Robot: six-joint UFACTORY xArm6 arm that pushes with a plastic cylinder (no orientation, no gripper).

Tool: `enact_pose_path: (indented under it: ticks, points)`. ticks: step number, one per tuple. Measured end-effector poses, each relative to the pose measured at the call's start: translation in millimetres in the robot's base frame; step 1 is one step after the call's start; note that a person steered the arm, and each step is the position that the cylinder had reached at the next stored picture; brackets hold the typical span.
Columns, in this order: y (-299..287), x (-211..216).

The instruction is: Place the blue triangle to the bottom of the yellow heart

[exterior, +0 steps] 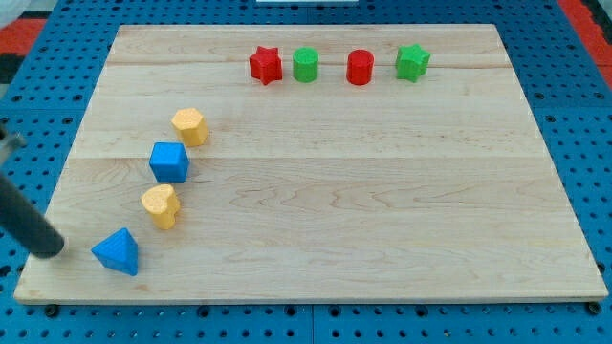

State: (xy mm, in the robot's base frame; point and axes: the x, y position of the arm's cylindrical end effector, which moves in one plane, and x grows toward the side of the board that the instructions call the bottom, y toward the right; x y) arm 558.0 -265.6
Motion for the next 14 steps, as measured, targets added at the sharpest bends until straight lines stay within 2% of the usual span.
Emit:
enact_pose_path:
  ticks: [1, 2, 4, 5, 7, 9, 12, 13, 14]
  points:
    - [14, 6]
    - [11, 38]
    - [20, 15]
    - [46, 17]
    - [49, 25]
    - [70, -1]
    - [87, 7]
    - [79, 7]
    - [30, 10]
